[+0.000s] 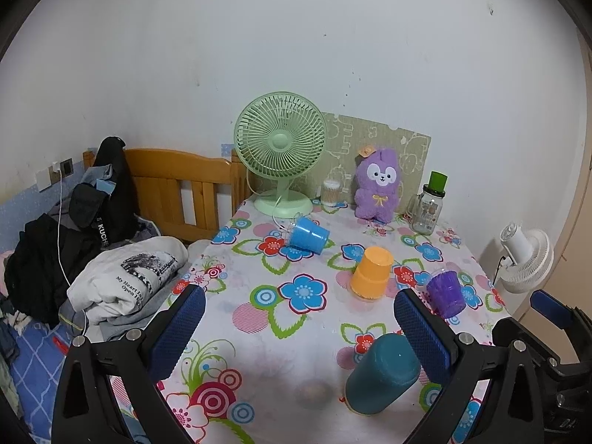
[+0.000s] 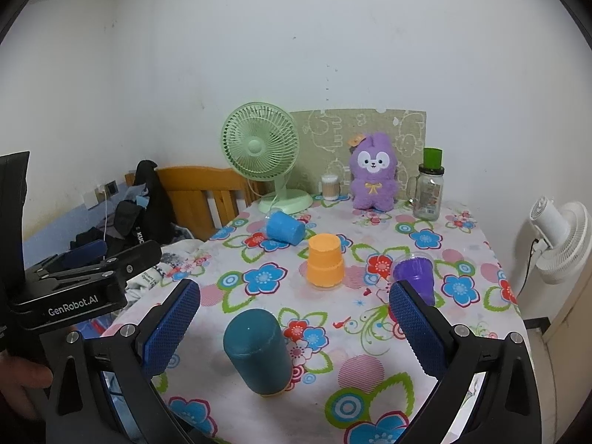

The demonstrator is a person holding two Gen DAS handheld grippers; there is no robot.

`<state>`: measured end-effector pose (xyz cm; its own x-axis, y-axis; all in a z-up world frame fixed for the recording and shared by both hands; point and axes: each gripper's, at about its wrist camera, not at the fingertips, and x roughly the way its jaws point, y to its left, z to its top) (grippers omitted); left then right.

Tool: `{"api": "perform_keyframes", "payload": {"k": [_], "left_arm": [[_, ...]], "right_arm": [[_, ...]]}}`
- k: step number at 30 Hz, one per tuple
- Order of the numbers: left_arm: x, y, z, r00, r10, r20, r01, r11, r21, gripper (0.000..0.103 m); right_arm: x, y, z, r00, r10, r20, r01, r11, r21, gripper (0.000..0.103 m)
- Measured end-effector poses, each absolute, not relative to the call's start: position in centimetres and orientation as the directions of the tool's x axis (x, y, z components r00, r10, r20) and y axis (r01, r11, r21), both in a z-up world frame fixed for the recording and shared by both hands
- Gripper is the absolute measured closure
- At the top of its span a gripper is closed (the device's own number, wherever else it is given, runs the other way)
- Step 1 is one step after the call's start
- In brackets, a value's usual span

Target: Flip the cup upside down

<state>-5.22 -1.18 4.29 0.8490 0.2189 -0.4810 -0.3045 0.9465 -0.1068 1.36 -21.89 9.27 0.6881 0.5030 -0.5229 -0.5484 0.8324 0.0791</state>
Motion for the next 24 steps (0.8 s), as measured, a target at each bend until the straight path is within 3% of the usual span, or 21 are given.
{"api": "perform_keyframes", "payload": {"k": [24], "left_arm": [[-5.05, -1.23, 3.99, 0.848, 0.207, -0.488, -0.295, 0.949, -0.111, 0.000]], "right_arm": [[1.62, -21.34, 8.69, 0.673, 0.510, -0.536, -0.553, 0.828, 0.093, 0.000]]}}
